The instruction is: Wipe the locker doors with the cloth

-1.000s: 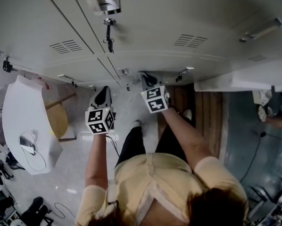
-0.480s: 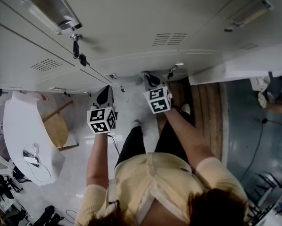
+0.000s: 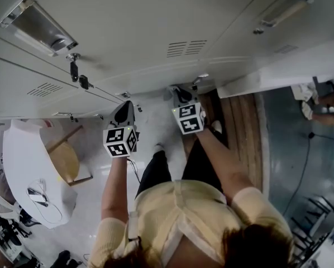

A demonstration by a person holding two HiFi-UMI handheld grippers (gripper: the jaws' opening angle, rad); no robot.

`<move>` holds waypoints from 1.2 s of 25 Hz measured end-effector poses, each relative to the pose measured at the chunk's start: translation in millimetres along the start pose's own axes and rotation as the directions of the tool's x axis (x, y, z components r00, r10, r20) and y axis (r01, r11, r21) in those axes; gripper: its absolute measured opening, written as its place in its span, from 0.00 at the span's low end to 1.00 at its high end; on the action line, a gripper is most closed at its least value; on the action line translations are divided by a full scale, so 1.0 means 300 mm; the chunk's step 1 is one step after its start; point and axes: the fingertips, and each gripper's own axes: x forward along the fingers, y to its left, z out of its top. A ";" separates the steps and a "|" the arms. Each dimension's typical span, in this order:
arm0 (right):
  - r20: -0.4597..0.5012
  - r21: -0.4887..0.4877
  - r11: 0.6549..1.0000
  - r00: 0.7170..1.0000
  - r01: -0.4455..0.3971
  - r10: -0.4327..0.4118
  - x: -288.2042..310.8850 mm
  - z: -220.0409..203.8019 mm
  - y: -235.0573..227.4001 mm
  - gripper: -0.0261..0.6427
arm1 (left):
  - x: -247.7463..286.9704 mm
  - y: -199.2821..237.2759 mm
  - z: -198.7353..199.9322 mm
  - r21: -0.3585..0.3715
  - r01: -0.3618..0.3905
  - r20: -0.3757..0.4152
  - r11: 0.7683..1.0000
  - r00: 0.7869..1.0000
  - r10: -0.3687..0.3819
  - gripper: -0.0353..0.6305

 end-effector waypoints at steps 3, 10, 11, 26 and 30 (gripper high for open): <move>-0.005 0.010 1.000 1.000 0.015 -0.014 -0.006 -0.007 -0.026 0.06 | 0.012 -0.016 0.001 0.001 0.010 -0.004 1.000 1.000 -0.010 0.06; -0.016 0.027 0.999 0.999 0.037 -0.037 -0.020 -0.023 -0.055 0.06 | 0.016 -0.033 0.001 0.004 0.022 -0.010 1.000 1.000 -0.022 0.06; -0.016 0.027 0.999 0.999 0.040 -0.040 -0.023 -0.025 -0.058 0.06 | 0.014 -0.034 0.000 0.005 0.021 -0.011 1.000 1.000 -0.021 0.06; 0.003 0.054 0.995 0.996 0.086 -0.086 -0.142 -0.037 -0.079 0.06 | -0.085 -0.039 0.007 0.023 0.000 0.015 1.000 1.000 0.000 0.06; 0.018 0.049 0.994 0.995 0.093 -0.094 -0.179 -0.029 -0.075 0.06 | -0.124 -0.051 0.009 0.031 -0.003 0.029 1.000 1.000 0.002 0.06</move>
